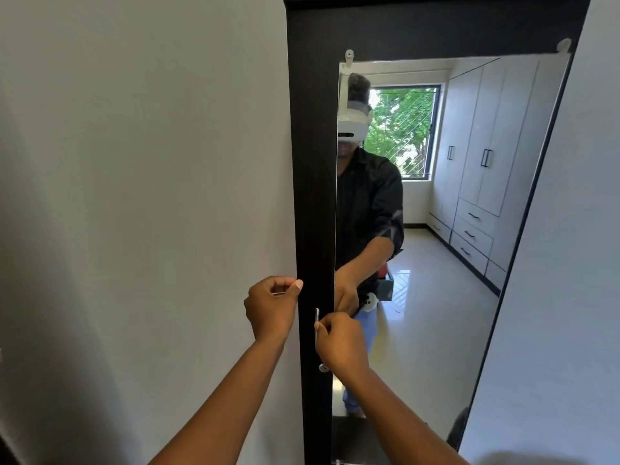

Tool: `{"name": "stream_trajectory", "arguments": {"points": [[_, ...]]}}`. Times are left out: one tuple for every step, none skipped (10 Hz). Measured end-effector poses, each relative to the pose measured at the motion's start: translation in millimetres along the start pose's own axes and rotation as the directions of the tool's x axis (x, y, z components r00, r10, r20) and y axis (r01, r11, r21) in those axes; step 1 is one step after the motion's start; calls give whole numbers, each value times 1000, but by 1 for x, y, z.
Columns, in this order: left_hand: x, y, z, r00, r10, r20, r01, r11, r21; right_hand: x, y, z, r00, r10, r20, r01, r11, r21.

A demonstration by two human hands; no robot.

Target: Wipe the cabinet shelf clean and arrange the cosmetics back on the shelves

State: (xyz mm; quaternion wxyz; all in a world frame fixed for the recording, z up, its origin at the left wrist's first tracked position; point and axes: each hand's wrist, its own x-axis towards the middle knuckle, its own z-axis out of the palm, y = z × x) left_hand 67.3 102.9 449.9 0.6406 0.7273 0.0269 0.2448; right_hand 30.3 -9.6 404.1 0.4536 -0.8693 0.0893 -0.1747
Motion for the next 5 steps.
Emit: {"name": "stream_trajectory", "arguments": {"points": [[0, -3, 2, 1000, 9, -14, -9, 1000, 5, 5, 2, 1, 999, -39, 23, 40, 998, -48], [-3, -3, 4, 999, 2, -47, -1, 1000, 15, 5, 2, -5, 996, -38, 84, 52, 985, -163], [-4, -1, 6, 998, 8, -57, -6, 999, 38, 6, 1, -9, 994, -49, 95, 64, 984, -166], [-5, 4, 2, 999, 28, -36, -25, 996, 90, 3, -5, -11, 988, -42, 147, 74, 972, -221], [-6, 8, -6, 996, 91, -23, -86, 985, 150, 2, -20, -20, 978, -65, 201, 132, 930, -342]]}}
